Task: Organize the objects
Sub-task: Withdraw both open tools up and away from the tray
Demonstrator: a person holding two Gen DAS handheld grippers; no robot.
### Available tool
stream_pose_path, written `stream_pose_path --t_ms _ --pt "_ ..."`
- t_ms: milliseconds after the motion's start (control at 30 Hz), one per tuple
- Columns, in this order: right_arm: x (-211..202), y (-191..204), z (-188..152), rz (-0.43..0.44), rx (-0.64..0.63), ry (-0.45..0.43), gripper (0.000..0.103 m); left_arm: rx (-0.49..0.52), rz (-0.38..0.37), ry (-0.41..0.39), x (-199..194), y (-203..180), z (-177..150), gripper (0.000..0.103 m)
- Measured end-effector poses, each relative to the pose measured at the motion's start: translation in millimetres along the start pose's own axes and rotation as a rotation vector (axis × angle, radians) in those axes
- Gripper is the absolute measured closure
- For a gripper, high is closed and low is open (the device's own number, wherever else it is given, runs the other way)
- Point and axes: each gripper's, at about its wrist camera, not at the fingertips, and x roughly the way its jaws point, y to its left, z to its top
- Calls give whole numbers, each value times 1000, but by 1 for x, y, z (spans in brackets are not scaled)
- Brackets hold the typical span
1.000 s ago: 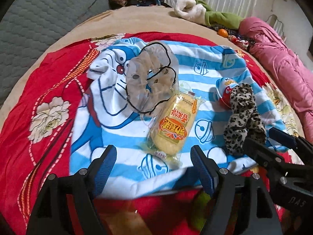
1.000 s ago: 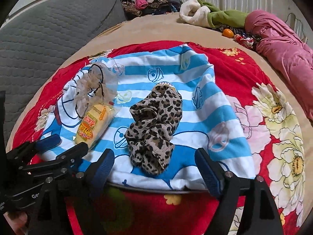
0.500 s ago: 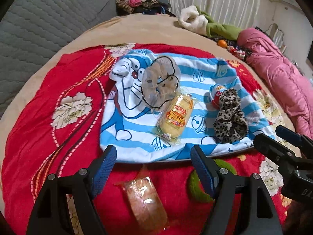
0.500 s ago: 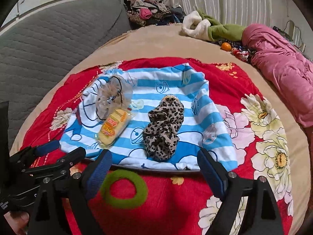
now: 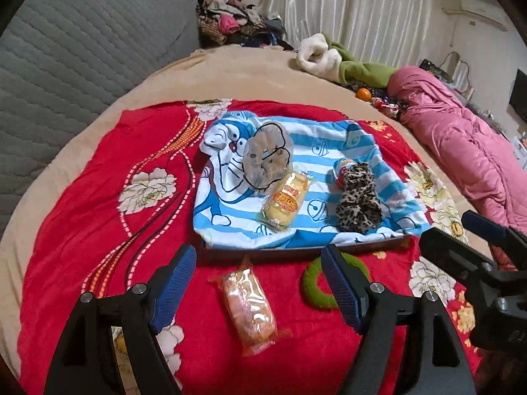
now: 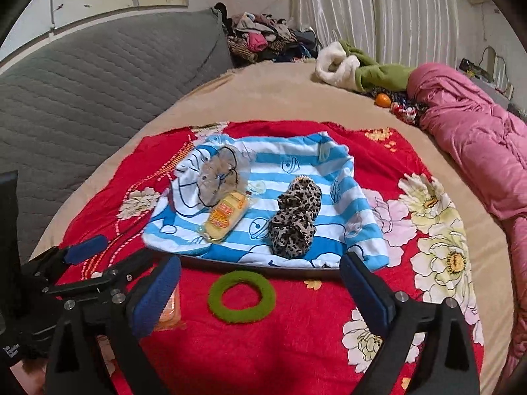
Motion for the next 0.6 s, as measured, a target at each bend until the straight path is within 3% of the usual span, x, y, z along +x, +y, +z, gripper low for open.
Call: stream_pose_path --t_ms 600 --pt "-71 18 -19 7 -16 -89 2 17 7 -77 -72 5 -23 24"
